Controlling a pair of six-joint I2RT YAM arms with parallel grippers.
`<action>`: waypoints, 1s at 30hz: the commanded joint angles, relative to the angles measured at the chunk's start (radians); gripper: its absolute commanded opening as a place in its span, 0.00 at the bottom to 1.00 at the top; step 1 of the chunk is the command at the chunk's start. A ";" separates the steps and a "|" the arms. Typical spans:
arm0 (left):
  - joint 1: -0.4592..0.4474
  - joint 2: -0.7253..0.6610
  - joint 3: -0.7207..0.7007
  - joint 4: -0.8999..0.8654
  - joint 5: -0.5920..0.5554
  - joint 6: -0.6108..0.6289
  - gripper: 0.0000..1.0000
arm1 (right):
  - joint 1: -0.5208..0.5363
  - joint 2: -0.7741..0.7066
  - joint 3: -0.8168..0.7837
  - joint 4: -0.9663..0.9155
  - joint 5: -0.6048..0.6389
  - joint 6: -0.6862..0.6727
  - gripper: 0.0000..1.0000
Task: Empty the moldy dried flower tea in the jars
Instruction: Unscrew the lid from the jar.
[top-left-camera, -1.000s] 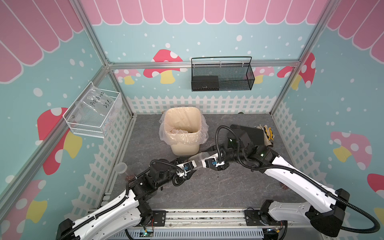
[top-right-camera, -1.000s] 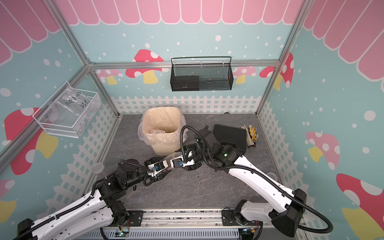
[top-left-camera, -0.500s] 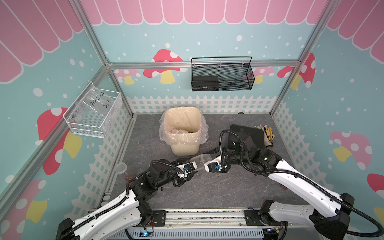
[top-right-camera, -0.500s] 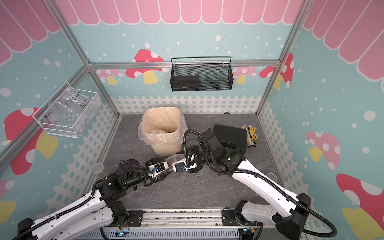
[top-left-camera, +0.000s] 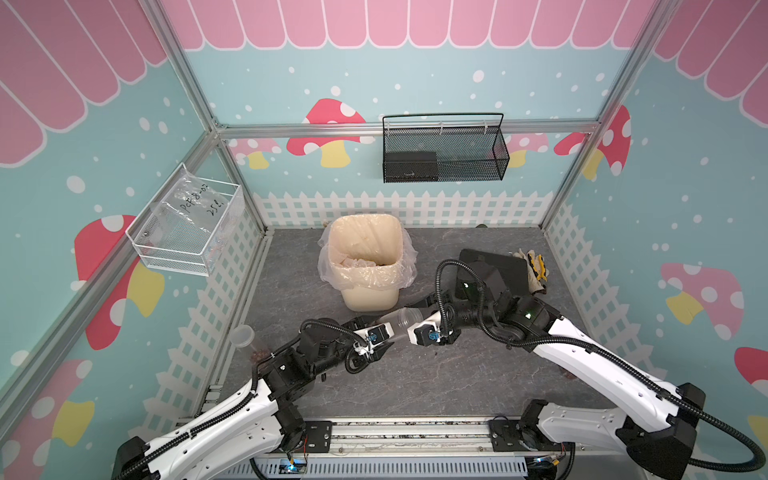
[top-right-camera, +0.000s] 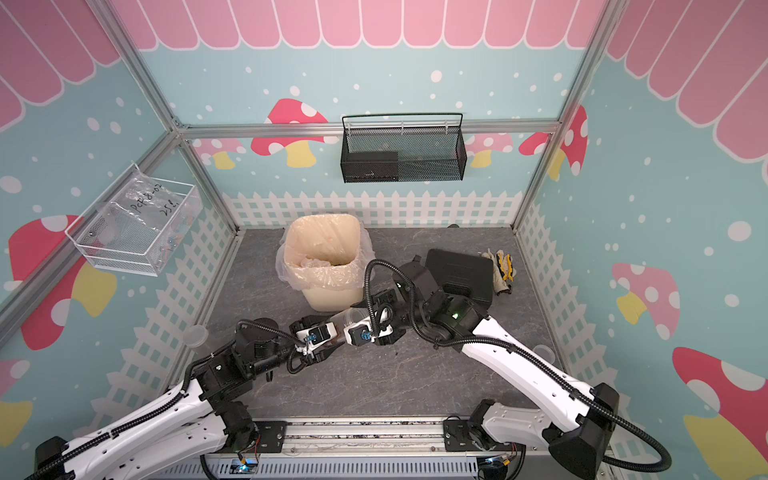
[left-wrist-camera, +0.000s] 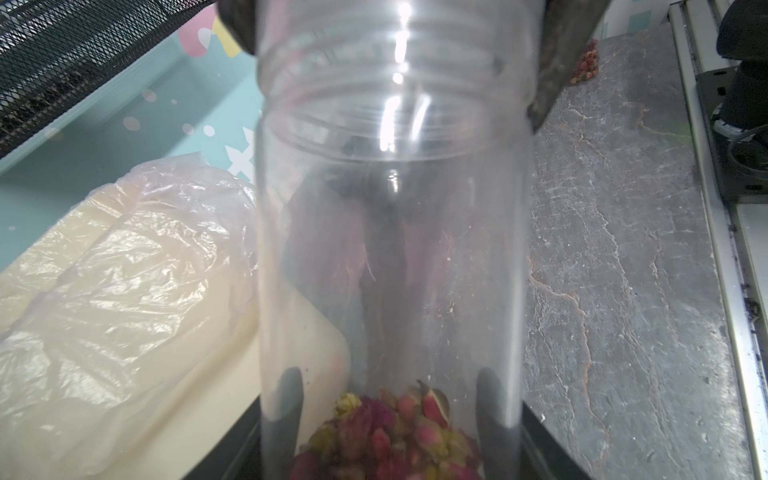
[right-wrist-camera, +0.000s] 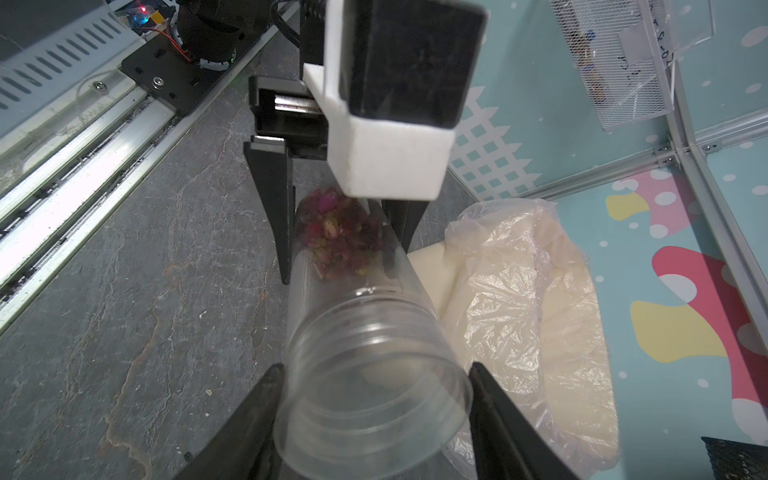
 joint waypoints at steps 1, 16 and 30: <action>-0.001 -0.004 0.014 -0.038 0.019 0.009 0.19 | -0.002 0.010 0.039 0.031 -0.038 0.009 0.59; -0.001 -0.007 0.016 -0.042 0.013 0.009 0.19 | -0.003 -0.003 0.047 0.008 -0.131 0.081 0.95; -0.001 -0.014 0.015 -0.041 -0.006 0.015 0.19 | -0.003 -0.230 -0.162 0.385 -0.302 0.853 0.97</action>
